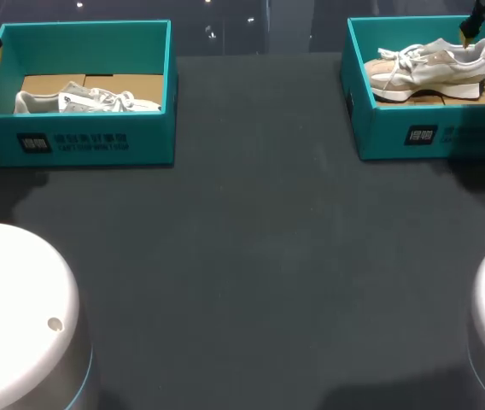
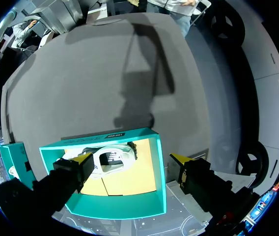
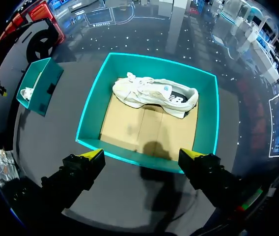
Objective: Take the shoe out of the shoebox, open the shoe tongue, remove and reinsert the insole, then place the shoe into the shoebox
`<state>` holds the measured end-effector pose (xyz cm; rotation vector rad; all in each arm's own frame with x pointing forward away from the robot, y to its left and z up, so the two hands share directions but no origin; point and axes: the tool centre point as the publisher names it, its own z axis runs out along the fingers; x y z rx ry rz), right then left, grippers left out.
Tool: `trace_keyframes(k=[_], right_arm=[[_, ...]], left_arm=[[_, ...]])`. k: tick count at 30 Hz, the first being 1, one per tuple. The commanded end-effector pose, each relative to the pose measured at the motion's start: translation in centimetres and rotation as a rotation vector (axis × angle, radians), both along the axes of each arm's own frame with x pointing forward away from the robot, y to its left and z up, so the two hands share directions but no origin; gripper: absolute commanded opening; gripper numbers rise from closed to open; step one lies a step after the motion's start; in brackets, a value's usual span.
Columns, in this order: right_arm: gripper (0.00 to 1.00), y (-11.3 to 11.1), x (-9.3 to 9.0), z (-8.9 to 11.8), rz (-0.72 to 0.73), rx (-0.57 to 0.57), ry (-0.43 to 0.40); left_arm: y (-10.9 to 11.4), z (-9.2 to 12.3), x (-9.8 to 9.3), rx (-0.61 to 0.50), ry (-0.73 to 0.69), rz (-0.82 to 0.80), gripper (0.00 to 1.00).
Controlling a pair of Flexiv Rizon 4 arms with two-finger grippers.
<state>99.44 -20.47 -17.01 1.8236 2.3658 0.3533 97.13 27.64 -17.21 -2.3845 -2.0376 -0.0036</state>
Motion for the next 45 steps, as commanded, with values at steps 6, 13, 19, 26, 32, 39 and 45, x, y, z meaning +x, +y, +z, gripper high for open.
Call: trace_keyframes(k=[6,13,19,26,32,39,45], right_arm=[[1.0,0.0,2.1,-0.7,-0.077,-0.013,0.124],[1.0,-1.3,7.1,-2.8,-0.199,-0.068,0.137],[1.0,-2.8,10.2,-4.4,-0.239,-0.151,0.151],[1.0,-5.2,12.2,-6.2,-0.321,-0.185,0.175],[1.0,-7.2,13.5,-7.8,-0.397,-0.189,0.193],[0.97,-8.4,14.8,-9.8,-0.43,-0.2,0.22],[0.98,-9.3,15.4,-11.5,-0.432,-0.202,0.231]], left_arm=[[0.0,0.0,-0.1,0.002,-0.002,0.0,1.0],[0.0,0.0,-0.1,0.002,-0.002,0.0,1.0],[0.0,0.0,-0.1,0.002,-0.002,0.0,1.0],[0.0,0.0,-0.1,0.002,-0.002,0.0,1.0],[0.0,0.0,-0.1,0.002,-0.002,0.0,1.0],[0.0,0.0,-0.1,0.002,-0.002,0.0,1.0],[0.0,0.0,-0.1,0.002,-0.002,0.0,1.0]])
